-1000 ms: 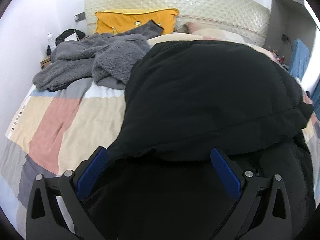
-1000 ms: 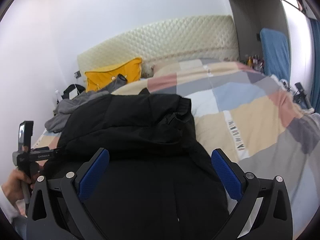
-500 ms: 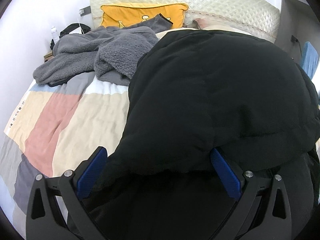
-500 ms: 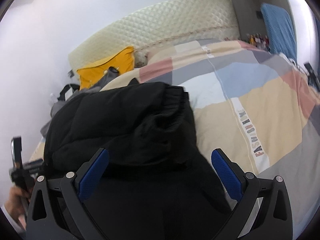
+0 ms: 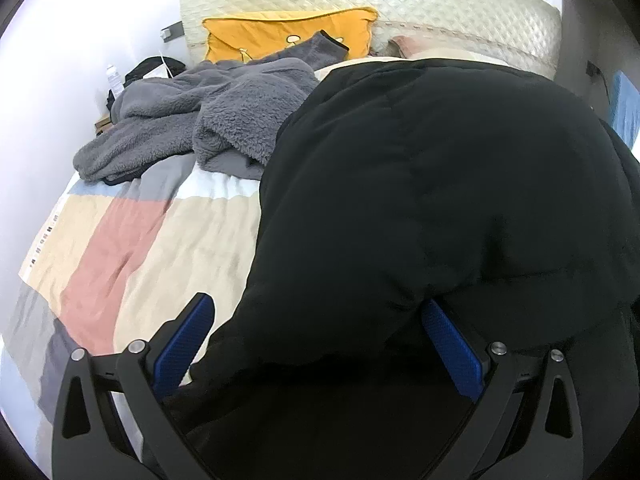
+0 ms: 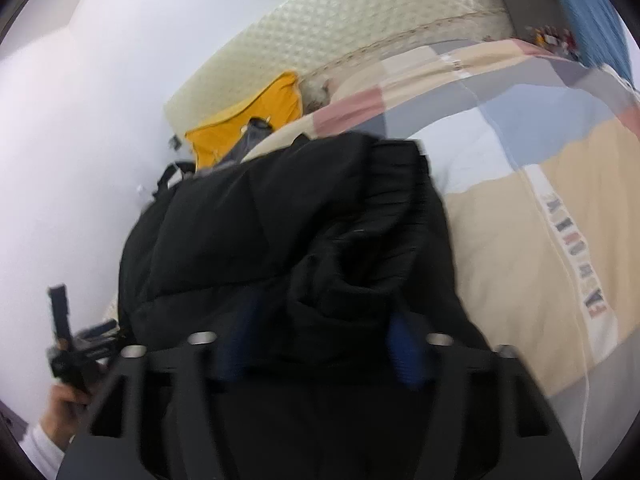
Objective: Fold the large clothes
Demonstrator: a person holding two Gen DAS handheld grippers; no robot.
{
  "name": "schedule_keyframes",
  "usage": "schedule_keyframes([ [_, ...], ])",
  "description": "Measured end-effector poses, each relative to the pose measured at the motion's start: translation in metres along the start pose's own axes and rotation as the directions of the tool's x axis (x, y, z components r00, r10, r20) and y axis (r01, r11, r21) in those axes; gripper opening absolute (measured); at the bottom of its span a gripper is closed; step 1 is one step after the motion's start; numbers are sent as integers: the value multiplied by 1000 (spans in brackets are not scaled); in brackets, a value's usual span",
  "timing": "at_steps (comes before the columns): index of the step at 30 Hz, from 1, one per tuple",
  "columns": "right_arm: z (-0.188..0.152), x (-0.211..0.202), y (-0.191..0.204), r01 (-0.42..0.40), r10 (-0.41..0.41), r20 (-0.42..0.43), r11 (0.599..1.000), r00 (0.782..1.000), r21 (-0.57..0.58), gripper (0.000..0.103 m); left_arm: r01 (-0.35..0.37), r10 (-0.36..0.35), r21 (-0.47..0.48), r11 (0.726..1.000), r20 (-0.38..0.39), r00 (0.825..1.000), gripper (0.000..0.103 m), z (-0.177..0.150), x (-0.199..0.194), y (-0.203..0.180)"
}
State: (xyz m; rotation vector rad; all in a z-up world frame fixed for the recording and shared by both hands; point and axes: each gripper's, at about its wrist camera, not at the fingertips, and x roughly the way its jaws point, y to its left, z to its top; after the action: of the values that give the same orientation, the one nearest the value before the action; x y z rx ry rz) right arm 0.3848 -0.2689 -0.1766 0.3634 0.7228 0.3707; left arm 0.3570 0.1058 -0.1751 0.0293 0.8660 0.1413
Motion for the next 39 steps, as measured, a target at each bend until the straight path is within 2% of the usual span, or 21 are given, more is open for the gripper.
schedule_keyframes([
  [3,2,-3,1,-15,15,15,1000,1000,-1,17,8,-5,44,999,-64,998,103,-6,-2,2],
  [6,6,-13,1,-44,43,40,999,998,28,13,-14,23,94,995,-104,994,103,-18,-3,3],
  [8,10,-21,2,-63,60,65,997,996,47,13,-70,85,141,988,-103,991,103,-24,2,4],
  [12,16,-32,4,-70,65,91,996,994,50,13,-126,147,160,979,-132,980,103,-25,18,8],
  [17,16,-32,12,-33,33,84,999,996,-3,12,-188,193,69,980,-91,977,103,-15,22,29],
  [24,18,-36,26,-29,34,93,998,995,-63,12,-202,201,-93,975,-20,979,103,-2,6,57],
  [28,20,-54,48,-36,55,142,991,988,-129,12,-228,230,-135,964,-3,973,103,-1,0,64],
  [31,22,-66,68,-23,63,200,980,978,-196,12,-220,224,-195,956,-1,975,103,1,-4,73],
  [35,21,-57,72,55,-3,214,969,977,-240,12,-189,193,-253,949,-9,981,103,1,-4,82],
  [39,14,-32,52,119,-85,163,970,983,-214,12,-170,174,-247,954,-6,985,103,-1,-3,81],
])
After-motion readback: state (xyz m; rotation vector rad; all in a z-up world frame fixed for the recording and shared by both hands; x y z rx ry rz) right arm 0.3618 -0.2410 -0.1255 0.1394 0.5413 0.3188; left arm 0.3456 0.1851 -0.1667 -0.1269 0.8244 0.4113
